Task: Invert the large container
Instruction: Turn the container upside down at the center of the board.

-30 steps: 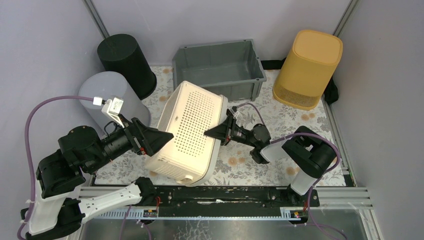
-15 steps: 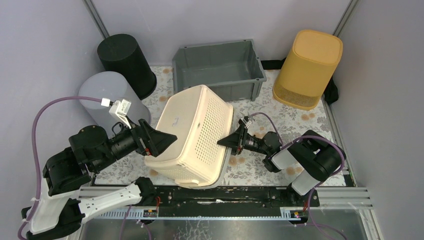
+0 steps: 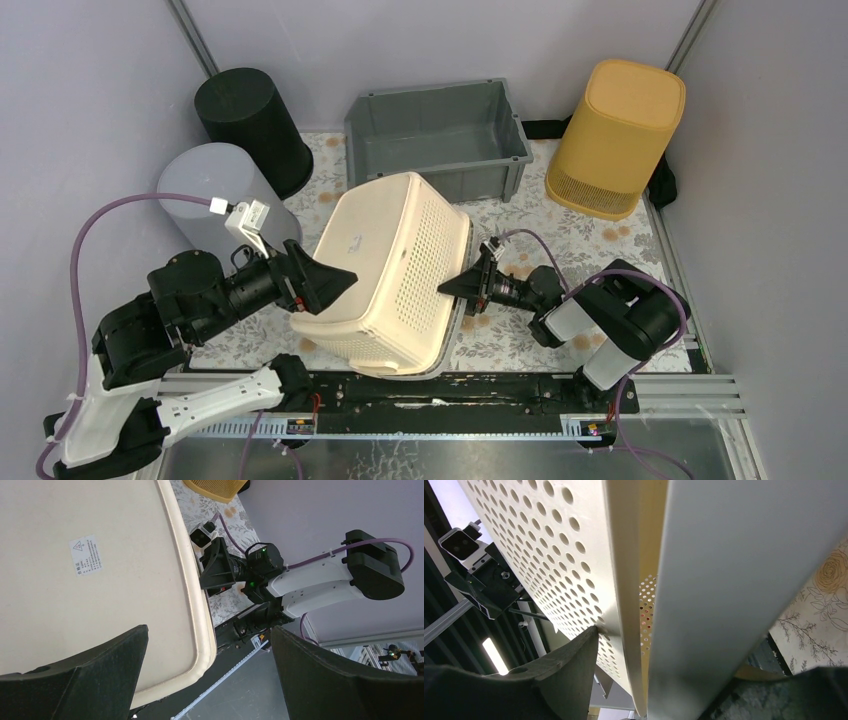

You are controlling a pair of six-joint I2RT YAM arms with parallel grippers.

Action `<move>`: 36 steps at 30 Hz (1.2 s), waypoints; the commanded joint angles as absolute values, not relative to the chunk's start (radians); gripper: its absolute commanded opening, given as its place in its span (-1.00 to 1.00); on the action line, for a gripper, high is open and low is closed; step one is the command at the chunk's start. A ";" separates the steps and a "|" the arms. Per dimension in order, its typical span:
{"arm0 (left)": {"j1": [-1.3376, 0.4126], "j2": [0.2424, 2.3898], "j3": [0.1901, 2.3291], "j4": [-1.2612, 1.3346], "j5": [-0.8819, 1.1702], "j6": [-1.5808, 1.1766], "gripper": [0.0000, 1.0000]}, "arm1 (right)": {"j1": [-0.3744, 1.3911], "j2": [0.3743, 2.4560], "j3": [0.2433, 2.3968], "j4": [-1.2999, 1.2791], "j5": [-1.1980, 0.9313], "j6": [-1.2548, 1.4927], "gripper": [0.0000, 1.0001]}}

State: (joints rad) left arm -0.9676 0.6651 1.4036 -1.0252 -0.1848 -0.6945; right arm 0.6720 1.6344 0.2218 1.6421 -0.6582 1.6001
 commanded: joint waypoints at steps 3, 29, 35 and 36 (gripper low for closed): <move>-0.962 0.659 1.380 -0.993 -0.171 -0.699 1.00 | 0.652 1.658 0.172 1.704 -0.687 1.554 0.25; -0.962 0.638 1.328 -0.971 -0.151 -0.710 1.00 | 0.616 1.770 0.065 1.701 -0.667 1.544 0.35; -0.963 0.628 1.312 -0.960 -0.146 -0.713 1.00 | 0.603 1.786 0.037 1.700 -0.672 1.534 0.39; -0.962 0.627 1.309 -0.958 -0.146 -0.714 1.00 | 0.603 1.792 0.034 1.699 -0.671 1.531 0.40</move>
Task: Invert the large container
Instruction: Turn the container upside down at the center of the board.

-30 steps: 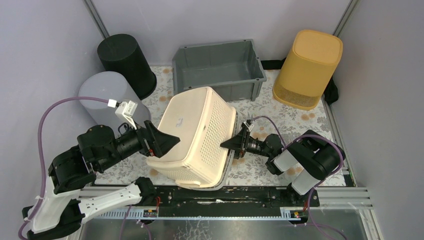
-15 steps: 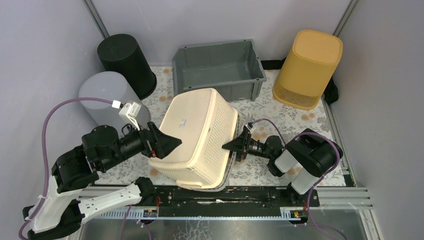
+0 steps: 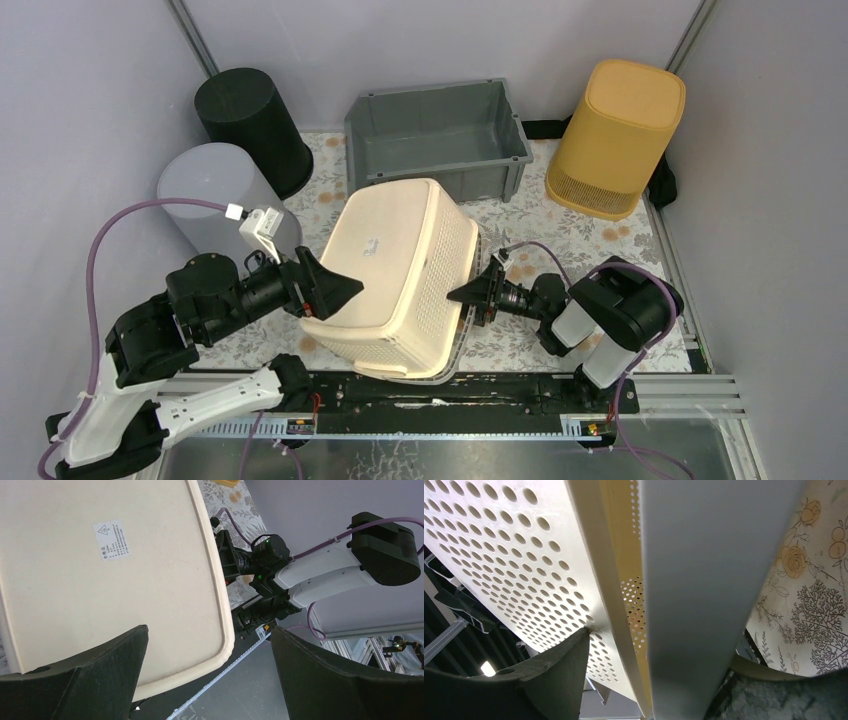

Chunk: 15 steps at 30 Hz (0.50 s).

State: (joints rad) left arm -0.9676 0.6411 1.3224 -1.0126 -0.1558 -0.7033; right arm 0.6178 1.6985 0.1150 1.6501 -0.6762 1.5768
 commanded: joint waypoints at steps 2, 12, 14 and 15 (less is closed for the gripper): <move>-0.963 0.627 1.308 -0.958 -0.143 -0.716 1.00 | 0.602 1.803 0.030 1.698 -0.673 1.529 0.41; -0.963 0.625 1.303 -0.958 -0.142 -0.718 1.00 | 0.598 1.881 0.006 1.698 -0.665 1.515 0.41; -0.962 0.624 1.300 -0.955 -0.141 -0.718 1.00 | 0.595 1.888 0.000 1.698 -0.661 1.509 0.41; -0.963 0.624 1.297 -0.953 -0.139 -0.718 1.00 | 0.593 1.892 -0.003 1.697 -0.659 1.505 0.41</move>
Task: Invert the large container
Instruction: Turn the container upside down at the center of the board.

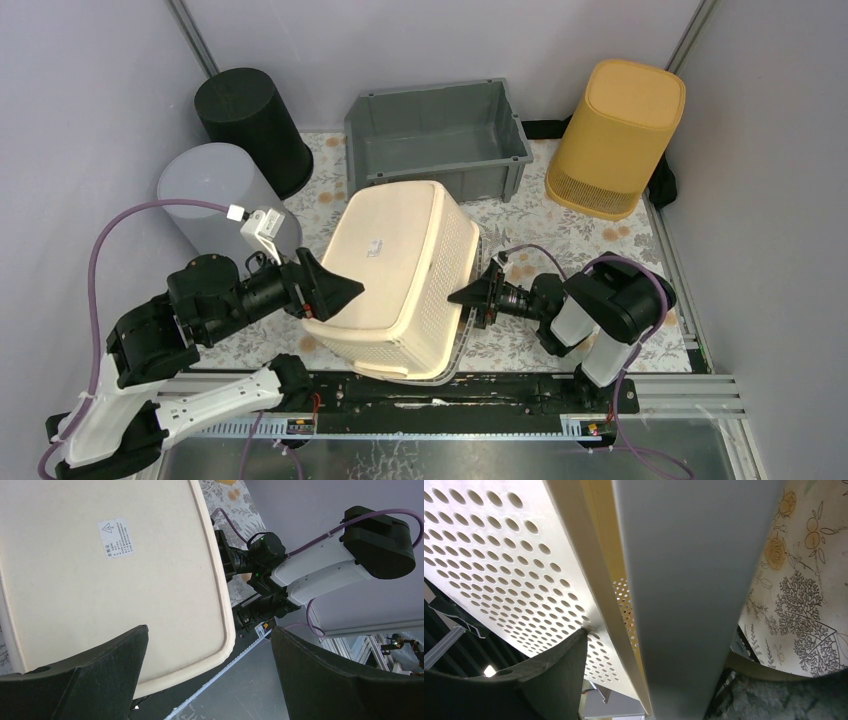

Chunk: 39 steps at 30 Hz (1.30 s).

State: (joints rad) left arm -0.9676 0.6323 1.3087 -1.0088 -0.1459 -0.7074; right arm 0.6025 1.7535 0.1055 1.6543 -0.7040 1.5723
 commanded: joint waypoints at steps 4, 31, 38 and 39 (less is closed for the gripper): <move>-0.963 0.626 1.287 -0.944 -0.134 -0.718 1.00 | 0.584 1.908 -0.020 1.696 -0.651 1.491 0.41; -0.961 0.650 1.233 -0.924 -0.150 -0.711 1.00 | 0.540 1.991 -0.075 1.697 -0.610 1.298 0.44; -0.962 0.715 1.221 -0.979 -0.280 -0.692 1.00 | 0.542 1.822 0.004 1.527 -0.673 1.292 0.43; -0.961 0.725 1.222 -0.983 -0.296 -0.690 1.00 | 0.545 1.779 0.027 1.447 -0.676 1.273 0.43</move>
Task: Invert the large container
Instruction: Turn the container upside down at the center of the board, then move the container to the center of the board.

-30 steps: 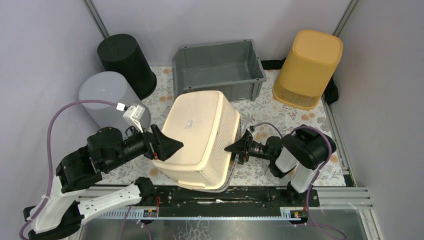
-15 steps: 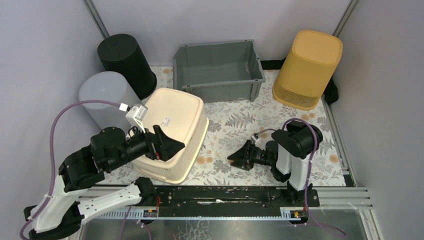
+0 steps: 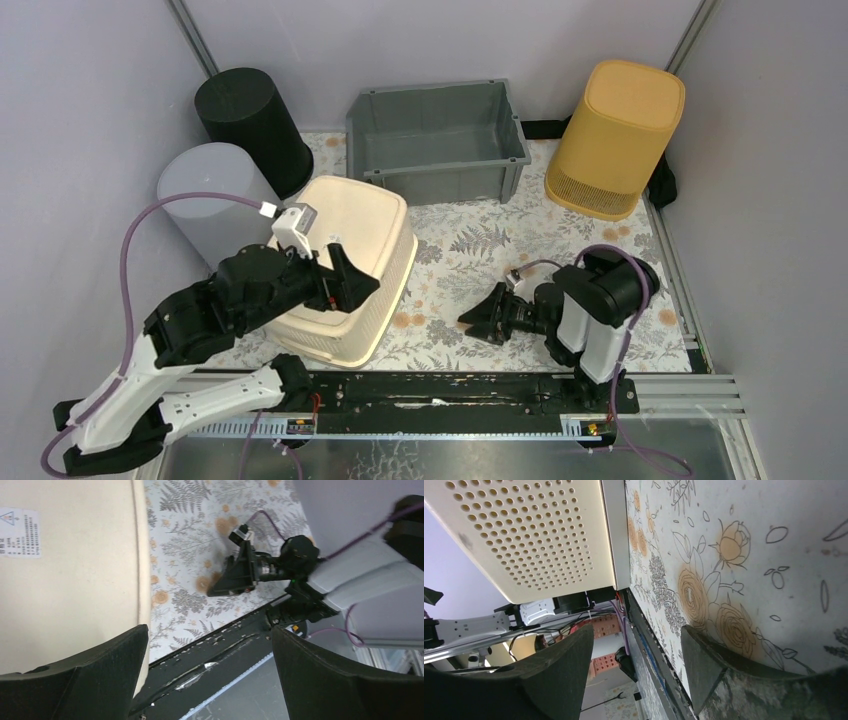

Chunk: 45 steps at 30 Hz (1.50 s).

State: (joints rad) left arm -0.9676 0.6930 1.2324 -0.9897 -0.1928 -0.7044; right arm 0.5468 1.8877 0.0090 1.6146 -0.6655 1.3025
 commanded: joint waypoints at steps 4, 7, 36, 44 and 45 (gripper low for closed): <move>-0.961 0.773 1.237 -1.008 -0.342 -0.686 1.00 | 0.585 1.542 0.169 0.954 -0.634 1.088 0.45; -0.960 0.816 1.249 -1.034 -0.390 -0.686 1.00 | 0.617 1.359 0.303 0.529 -0.537 0.913 0.47; -0.094 1.010 1.163 -0.953 -0.263 -0.353 1.00 | 0.736 0.824 0.621 -0.206 -0.483 0.749 0.49; 0.052 1.032 1.194 -0.907 -0.221 -0.362 1.00 | 0.736 0.785 0.618 -0.233 -0.496 0.737 0.50; 0.069 1.044 1.187 -0.898 -0.208 -0.361 1.00 | 0.736 0.782 0.618 -0.236 -0.498 0.736 0.50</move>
State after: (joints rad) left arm 0.0044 1.0172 1.1694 -0.9897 -0.2626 -0.3870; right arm 0.7269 0.8120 0.6155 -0.2279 -0.4683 0.7570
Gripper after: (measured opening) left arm 0.998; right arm 0.744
